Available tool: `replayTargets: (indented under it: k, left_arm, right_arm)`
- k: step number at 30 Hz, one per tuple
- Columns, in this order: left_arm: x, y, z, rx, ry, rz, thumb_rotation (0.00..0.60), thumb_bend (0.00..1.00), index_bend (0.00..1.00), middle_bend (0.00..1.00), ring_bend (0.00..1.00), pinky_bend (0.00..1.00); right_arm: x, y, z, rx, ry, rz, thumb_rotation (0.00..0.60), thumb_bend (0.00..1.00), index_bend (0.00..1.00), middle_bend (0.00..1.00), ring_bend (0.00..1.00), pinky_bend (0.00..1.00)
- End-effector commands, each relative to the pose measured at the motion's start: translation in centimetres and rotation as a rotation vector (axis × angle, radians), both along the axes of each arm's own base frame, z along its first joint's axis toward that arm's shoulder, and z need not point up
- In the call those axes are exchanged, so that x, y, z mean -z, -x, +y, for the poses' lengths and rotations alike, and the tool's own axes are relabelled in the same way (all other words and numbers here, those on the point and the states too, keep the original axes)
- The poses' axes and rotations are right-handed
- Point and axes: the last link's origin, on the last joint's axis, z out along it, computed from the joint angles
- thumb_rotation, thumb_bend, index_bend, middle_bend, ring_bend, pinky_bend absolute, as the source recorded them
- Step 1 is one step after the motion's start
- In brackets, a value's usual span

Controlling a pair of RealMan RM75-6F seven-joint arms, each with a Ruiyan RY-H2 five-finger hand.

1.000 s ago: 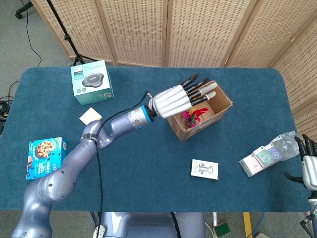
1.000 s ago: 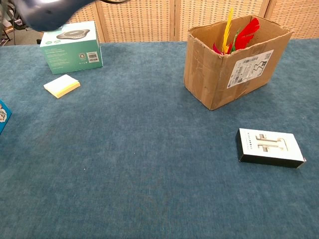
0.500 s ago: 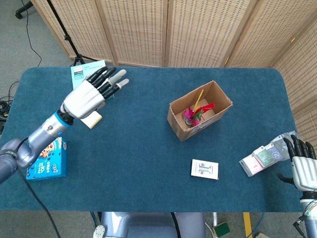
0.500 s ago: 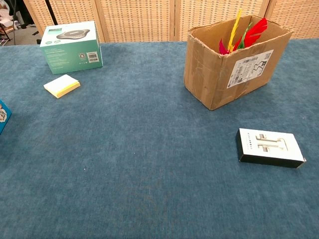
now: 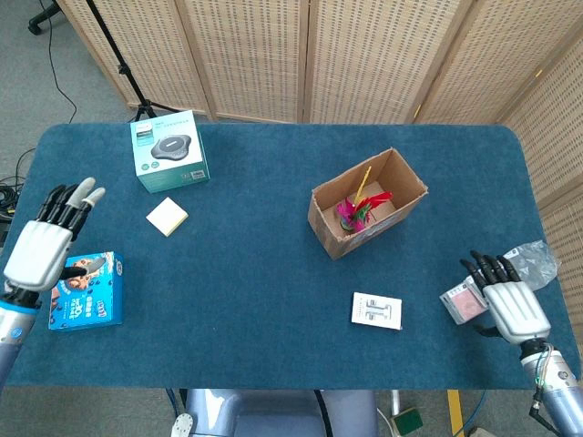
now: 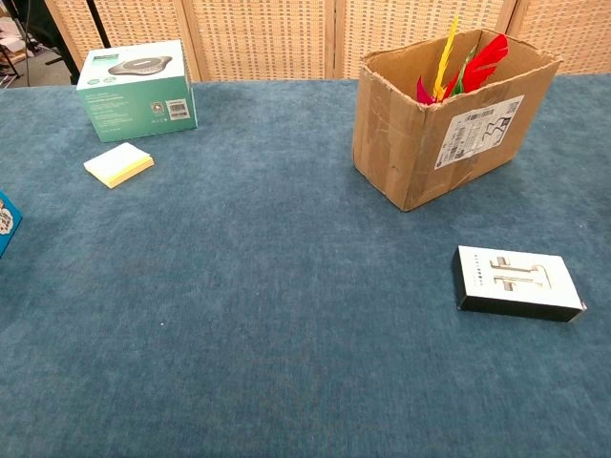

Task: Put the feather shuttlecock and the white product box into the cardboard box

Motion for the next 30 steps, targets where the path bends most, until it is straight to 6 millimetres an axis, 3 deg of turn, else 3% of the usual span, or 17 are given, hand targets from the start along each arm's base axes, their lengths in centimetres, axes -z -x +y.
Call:
replayTargets:
  k: [1,6,15,23,25,30]
  left_arm:
    - [-0.3,1.6,-2.1,-0.107,-0.036,-0.07,0.6,0.0,0.0,0.0,0.0,0.0]
    - [-0.7,2.1,-2.6,-0.158,-0.048,-0.081,0.6,0.0,0.0,0.0,0.0,0.0]
    - [-1.8,2.4,-2.9,-0.158,-0.073,-0.094,0.6,0.0,0.0,0.0,0.0,0.0]
    - [-1.6,2.4,-2.7,-0.149,-0.065,-0.095,0.6,0.0,0.0,0.0,0.0,0.0]
    - [-1.6,2.4,-2.6,-0.147,-0.065,-0.099,0.6,0.0,0.0,0.0,0.0,0.0]
    - [-1.6,2.5,-2.4,-0.151,-0.063,-0.104,0.6,0.0,0.0,0.0,0.0,0.0]
  right_arm:
    - [2.0,-2.5,-1.0,-0.062,-0.143,0.007,0.6,0.0,0.0,0.0,0.0,0.0]
    - [4.8,-4.1,-1.9,-0.105,-0.232,0.039,0.6,0.0,0.0,0.0,0.0,0.0]
    - [9.6,-5.3,-2.4,-0.11,-0.29,0.006,0.6,0.0,0.0,0.0,0.0,0.0]
    - [12.5,-5.7,-3.1,-0.105,-0.308,-0.025,0.6,0.0,0.01,0.01,0.0,0.0]
    - [13.1,-5.8,-3.3,-0.119,-0.292,-0.033,0.6,0.0,0.05,0.07,0.03,0.01]
    - [14.1,-5.4,-3.6,-0.138,-0.264,-0.037,0.6,0.0,0.22,0.33,0.27,0.16]
